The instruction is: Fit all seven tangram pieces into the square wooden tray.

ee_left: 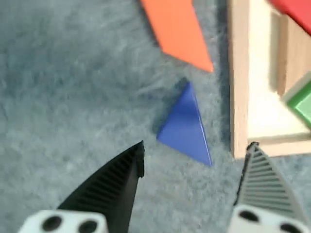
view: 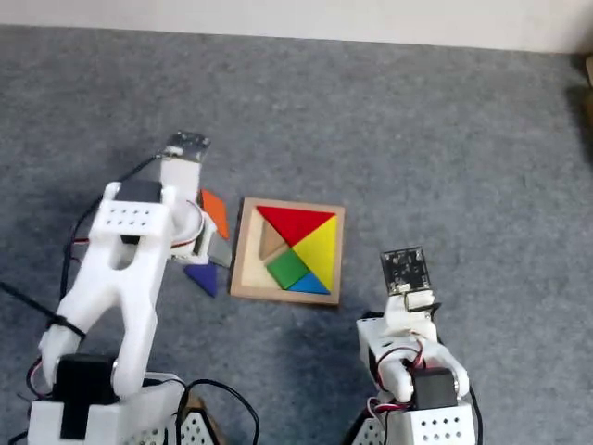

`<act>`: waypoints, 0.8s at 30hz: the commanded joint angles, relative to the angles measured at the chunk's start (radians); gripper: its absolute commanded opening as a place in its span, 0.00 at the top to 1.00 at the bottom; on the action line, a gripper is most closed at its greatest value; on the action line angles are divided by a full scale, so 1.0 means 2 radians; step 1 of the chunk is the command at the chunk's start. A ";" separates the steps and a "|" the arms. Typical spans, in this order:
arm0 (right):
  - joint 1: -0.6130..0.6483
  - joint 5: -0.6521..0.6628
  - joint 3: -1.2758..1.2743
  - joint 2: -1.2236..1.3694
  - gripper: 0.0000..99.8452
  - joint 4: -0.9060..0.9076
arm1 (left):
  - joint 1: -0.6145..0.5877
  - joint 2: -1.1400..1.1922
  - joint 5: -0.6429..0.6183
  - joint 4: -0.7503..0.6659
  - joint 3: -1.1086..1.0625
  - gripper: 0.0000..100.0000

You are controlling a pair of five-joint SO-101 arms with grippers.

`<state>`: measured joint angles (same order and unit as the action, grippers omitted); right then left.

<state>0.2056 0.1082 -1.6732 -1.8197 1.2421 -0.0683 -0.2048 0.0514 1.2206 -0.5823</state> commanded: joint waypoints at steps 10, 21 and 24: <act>-0.006 -0.002 -0.057 -0.007 0.99 0.003 | -0.010 -0.028 -0.056 -0.101 -0.123 0.68; -0.006 -0.002 -0.057 -0.007 0.99 0.003 | -0.002 0.027 -0.105 -0.165 -0.122 0.68; -0.006 -0.002 -0.057 -0.007 0.99 0.003 | -0.001 0.059 -0.118 -0.150 -0.091 0.68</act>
<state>0.2056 0.1082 -1.6732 -1.8197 1.2421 -0.0729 -0.1557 -0.1527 0.9168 -0.8539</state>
